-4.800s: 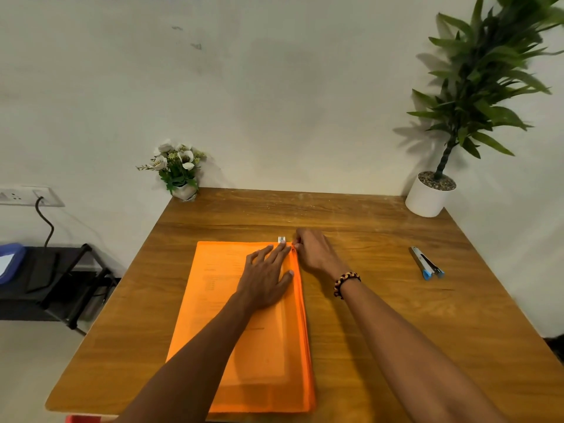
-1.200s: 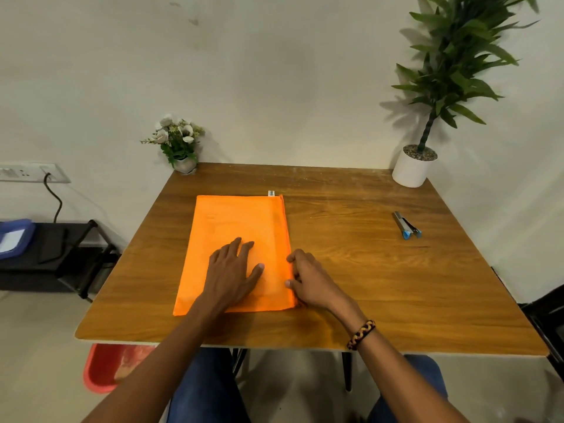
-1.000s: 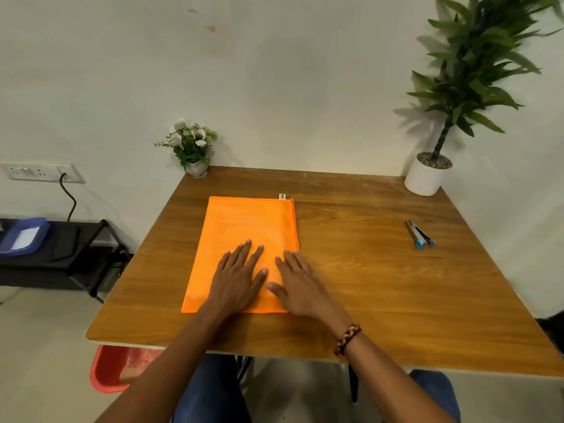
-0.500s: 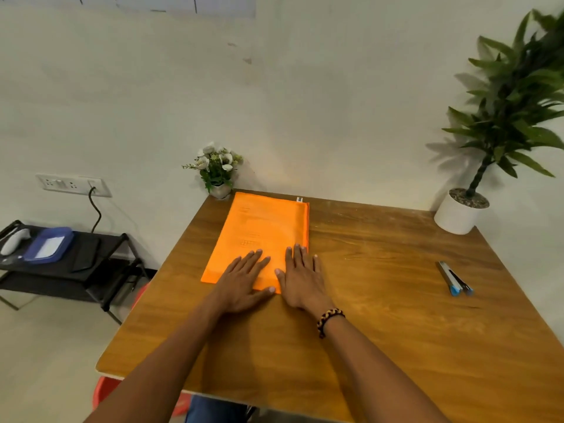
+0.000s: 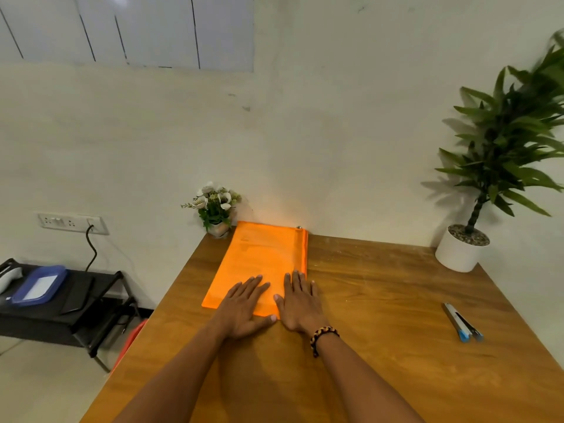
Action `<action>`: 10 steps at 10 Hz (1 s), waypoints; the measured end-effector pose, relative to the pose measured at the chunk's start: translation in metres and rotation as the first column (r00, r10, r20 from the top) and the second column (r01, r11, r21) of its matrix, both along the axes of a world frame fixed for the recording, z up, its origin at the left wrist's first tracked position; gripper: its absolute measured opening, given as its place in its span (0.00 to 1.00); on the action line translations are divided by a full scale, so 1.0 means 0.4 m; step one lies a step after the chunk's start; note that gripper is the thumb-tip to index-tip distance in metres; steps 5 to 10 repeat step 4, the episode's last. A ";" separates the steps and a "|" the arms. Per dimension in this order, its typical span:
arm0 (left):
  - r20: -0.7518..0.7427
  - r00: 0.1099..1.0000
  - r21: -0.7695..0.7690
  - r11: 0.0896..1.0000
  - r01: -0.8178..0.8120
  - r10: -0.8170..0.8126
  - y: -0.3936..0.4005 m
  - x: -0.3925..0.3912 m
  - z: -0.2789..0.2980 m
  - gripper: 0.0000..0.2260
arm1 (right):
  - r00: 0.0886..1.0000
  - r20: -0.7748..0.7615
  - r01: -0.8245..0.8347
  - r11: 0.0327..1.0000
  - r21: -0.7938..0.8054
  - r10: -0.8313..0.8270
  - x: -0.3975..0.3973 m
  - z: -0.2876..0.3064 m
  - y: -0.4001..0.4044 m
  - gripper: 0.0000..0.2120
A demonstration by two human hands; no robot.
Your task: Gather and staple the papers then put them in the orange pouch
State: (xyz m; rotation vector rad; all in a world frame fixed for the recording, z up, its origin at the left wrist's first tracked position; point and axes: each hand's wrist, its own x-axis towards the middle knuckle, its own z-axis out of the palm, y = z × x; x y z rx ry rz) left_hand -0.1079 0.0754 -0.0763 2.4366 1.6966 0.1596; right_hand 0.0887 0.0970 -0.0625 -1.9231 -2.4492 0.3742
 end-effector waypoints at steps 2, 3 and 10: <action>0.110 0.993 0.089 0.995 -0.054 0.044 0.012 0.006 0.068 0.35 | 0.994 -0.111 0.010 0.992 0.130 0.005 0.044 0.049 0.020 0.35; 0.122 0.990 0.266 0.958 -0.105 0.075 0.067 0.011 0.129 0.30 | 0.988 -0.153 0.054 0.977 0.207 -0.023 0.092 0.097 0.063 0.33; 0.162 0.984 0.403 0.905 -0.133 0.073 0.127 0.020 0.209 0.26 | 0.987 -0.157 0.079 0.941 0.330 -0.027 0.153 0.165 0.110 0.29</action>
